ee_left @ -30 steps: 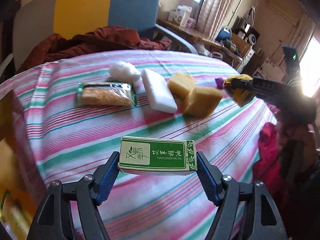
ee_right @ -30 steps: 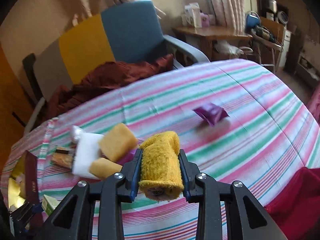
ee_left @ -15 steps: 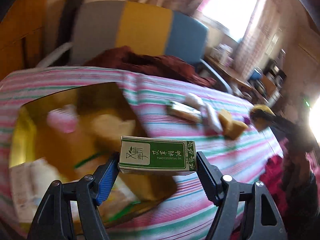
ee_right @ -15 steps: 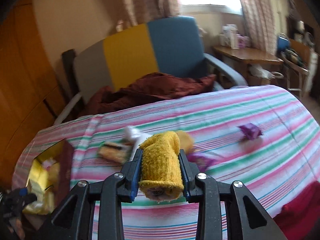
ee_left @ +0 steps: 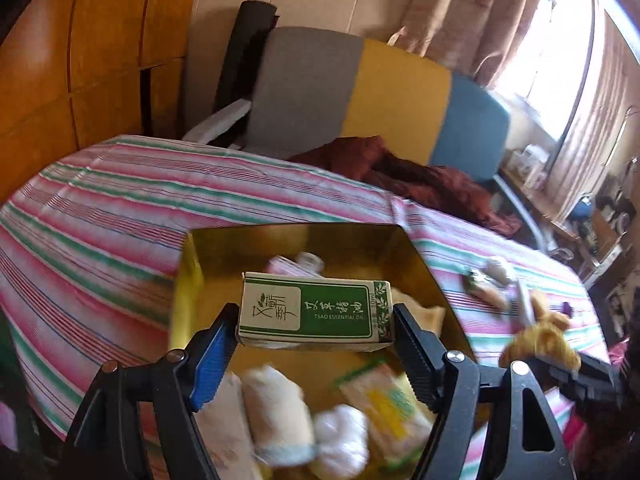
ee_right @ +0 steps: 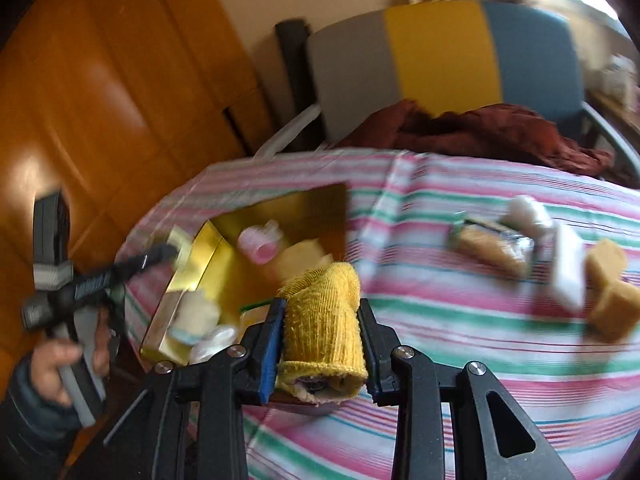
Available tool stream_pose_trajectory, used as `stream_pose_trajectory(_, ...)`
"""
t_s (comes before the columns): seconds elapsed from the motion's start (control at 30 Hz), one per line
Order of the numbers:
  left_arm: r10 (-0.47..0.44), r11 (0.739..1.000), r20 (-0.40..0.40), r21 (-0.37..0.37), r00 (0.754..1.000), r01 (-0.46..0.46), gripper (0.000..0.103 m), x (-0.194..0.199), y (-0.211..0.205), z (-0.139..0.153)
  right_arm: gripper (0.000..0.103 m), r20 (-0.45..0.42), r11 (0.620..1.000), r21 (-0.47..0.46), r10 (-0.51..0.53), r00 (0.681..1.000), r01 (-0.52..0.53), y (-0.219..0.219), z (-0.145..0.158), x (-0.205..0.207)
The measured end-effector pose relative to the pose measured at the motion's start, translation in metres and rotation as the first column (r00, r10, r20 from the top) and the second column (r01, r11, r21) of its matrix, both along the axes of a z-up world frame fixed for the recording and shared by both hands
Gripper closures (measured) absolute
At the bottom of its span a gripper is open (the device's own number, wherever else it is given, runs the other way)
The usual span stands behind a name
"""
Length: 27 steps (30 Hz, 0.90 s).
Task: Organize objects
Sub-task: 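Carry both items to the gold tray and open both tools to release them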
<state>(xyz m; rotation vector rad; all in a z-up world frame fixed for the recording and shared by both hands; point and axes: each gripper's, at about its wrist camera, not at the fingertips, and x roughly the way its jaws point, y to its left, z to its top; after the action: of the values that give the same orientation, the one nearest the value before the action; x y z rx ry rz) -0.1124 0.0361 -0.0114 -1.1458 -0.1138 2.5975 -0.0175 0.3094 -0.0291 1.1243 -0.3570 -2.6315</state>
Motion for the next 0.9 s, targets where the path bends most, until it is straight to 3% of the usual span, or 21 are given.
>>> stream_pose_trajectory(0.1, 0.065, 0.998, 0.023, -0.026, 0.998, -0.065, 0.02, -0.018, -0.01, -0.003, 0.058, 0.049, 0.999, -0.01, 0.046, 0.998, -0.045, -0.025, -0.015, -0.011)
stream_pose_trajectory(0.13, 0.077, 0.997, 0.026, -0.013, 0.997, -0.076, 0.019, -0.019, -0.014, -0.004, 0.042, 0.06, 0.999, 0.008, 0.048, 0.997, -0.049, -0.031, -0.02, -0.015)
stream_pose_trajectory(0.2, 0.076, 0.997, 0.031, 0.006, 0.997, -0.077, 0.019, -0.016, -0.018, -0.006, 0.03, 0.072, 0.999, 0.017, 0.047, 0.996, -0.048, -0.039, -0.026, -0.017)
stream_pose_trajectory(0.37, 0.078, 0.997, 0.043, 0.017, 0.996, -0.079, 0.019, 0.004, -0.019, -0.015, 0.03, 0.092, 0.998, 0.02, 0.063, 0.994, -0.066, -0.046, -0.03, -0.012)
stream_pose_trajectory(0.5, 0.075, 0.997, 0.037, 0.015, 0.996, -0.076, 0.019, 0.025, -0.014, -0.016, 0.02, 0.096, 0.998, 0.022, 0.049, 0.994, -0.051, -0.046, -0.03, -0.005)
stream_pose_trajectory(0.9, 0.009, 0.999, -0.016, -0.045, 1.0, -0.01, 0.019, 0.074, 0.009, -0.006, 0.009, 0.056, 0.998, 0.066, 0.012, 0.998, -0.016, -0.053, -0.015, 0.013)
